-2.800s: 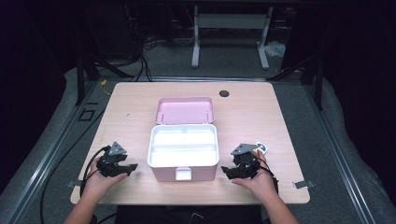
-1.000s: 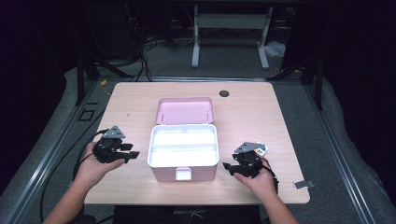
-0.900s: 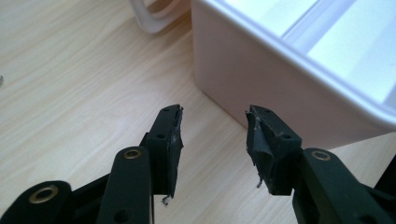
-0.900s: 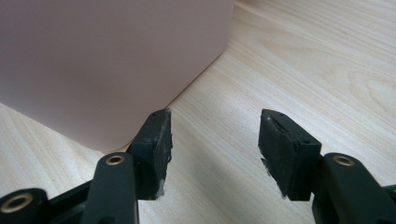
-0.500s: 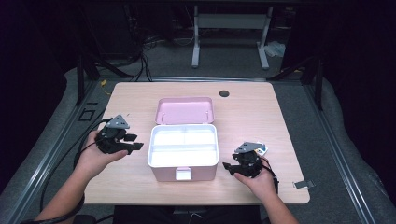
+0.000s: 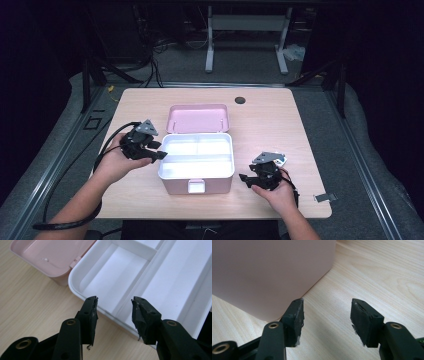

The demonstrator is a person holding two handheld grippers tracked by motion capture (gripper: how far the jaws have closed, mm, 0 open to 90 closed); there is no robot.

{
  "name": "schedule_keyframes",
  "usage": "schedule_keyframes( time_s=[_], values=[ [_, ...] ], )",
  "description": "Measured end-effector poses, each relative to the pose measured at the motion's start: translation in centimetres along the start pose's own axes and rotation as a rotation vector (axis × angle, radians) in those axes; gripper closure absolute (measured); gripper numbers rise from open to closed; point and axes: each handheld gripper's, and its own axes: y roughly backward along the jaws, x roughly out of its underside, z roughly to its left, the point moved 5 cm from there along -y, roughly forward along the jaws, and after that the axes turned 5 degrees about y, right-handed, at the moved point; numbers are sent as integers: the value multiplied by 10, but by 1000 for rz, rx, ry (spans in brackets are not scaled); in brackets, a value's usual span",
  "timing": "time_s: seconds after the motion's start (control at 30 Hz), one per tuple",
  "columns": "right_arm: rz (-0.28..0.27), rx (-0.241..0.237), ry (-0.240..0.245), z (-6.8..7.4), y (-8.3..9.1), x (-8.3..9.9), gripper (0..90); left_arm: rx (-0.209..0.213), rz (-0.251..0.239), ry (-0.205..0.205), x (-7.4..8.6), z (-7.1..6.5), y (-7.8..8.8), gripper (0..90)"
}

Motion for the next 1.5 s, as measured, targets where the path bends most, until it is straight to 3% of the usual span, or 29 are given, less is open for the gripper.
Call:
schedule_keyframes(
  time_s=[0.2, 0.27, 0.33, 0.47, 0.53, 0.67, 0.8, 0.93, 1.1, 1.47, 1.5],
  values=[
    [1, -4, -1, 1, 0, 0, 440, -22, 22, -66, -11, -6, -8, 542],
    [2, -7, -1, 1, -1, 0, 441, -18, 30, -89, -14, -7, -9, 542],
    [6, -3, 0, 1, -1, 0, 441, -12, 50, -138, -19, -10, -10, 541],
    [5, -5, 0, 1, -1, 0, 441, 12, 85, -181, -27, -14, -11, 538],
    [5, -5, -1, 1, -1, 0, 440, 19, 122, -177, -32, -17, -14, 513],
    [4, -10, -1, 1, -1, 0, 440, 26, 138, -188, -37, -19, -17, 515],
    [7, -12, 2, 2, -2, 1, 440, 24, 173, -243, -45, -19, -21, 511],
    [8, -17, 4, 2, -2, 1, 440, 52, 200, -243, -48, -21, -23, 597],
    [2, -18, 1, 2, -1, 1, 441, 69, 230, -272, -53, -25, -27, 662],
    [-15, -17, -18, 0, 1, 0, 440, 102, 300, -308, -61, -40, -37, 731],
    [-18, -23, -18, 0, 1, 0, 440, 98, 312, -326, -62, -41, -38, 731]
  ],
)
